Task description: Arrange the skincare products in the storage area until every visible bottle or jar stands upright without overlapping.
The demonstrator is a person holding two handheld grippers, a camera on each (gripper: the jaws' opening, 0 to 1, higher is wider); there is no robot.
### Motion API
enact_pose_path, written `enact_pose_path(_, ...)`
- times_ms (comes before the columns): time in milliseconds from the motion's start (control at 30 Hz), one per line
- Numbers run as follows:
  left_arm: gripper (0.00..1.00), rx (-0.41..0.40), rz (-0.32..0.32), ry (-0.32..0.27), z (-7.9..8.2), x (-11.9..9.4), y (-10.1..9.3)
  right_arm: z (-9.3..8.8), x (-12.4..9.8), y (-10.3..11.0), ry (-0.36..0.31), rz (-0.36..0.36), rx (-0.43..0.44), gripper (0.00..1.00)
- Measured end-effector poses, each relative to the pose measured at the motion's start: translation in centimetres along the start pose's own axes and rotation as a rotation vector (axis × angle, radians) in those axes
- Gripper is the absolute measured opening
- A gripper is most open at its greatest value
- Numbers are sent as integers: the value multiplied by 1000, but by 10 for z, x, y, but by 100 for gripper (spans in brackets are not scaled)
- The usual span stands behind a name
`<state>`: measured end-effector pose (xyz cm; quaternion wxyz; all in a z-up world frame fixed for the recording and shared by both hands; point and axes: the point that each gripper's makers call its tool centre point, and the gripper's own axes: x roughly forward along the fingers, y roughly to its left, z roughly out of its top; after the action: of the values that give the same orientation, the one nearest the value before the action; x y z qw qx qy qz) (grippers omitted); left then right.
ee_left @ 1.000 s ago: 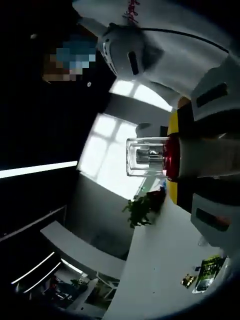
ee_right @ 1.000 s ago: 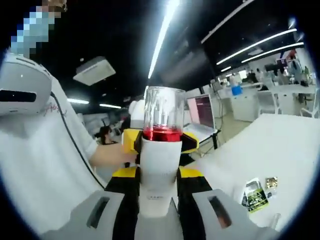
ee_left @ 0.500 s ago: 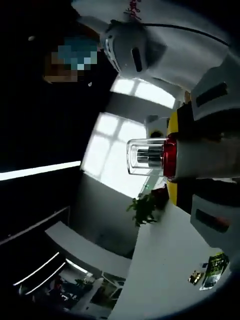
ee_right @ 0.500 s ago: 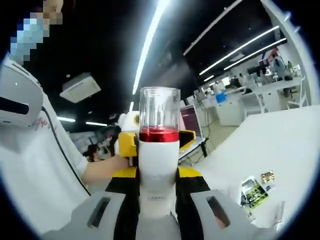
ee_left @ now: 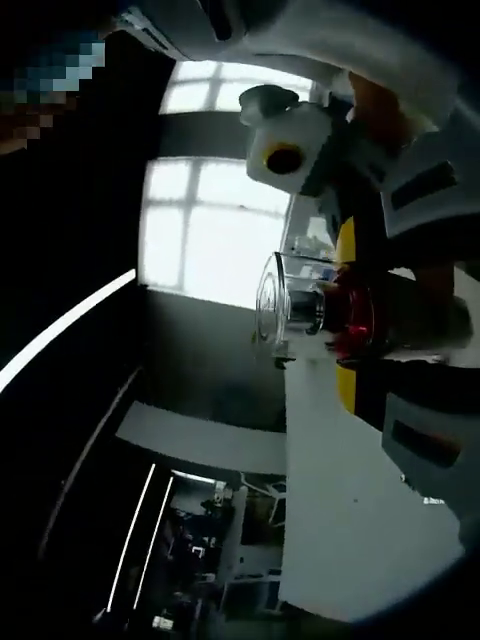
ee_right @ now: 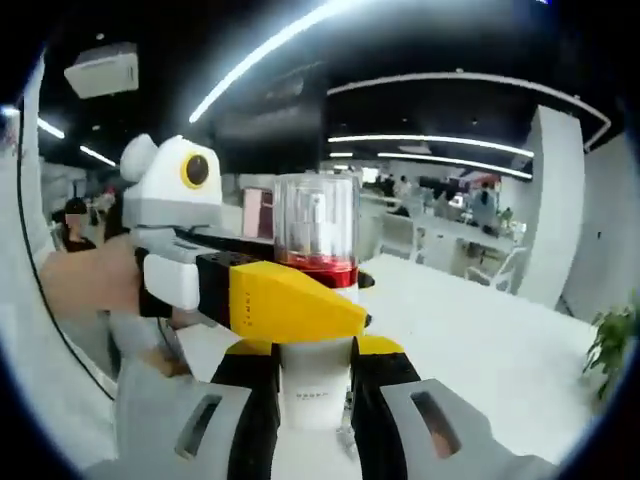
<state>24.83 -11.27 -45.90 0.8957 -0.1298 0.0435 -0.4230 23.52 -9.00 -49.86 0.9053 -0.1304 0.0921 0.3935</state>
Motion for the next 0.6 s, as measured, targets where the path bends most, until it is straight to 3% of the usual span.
enact_pose_path(100,28,14,52,-31,3,3,-2,0,-4,-4,-10,-26,5,25)
enact_pose_path(400,27,43,288,-2,-8,0,14,-7,0,-9,16,-84,-40,25)
enact_pose_path(600,27,51,304,-18,-8,-2,14,-9,-1,-9,13,-87,-36,25)
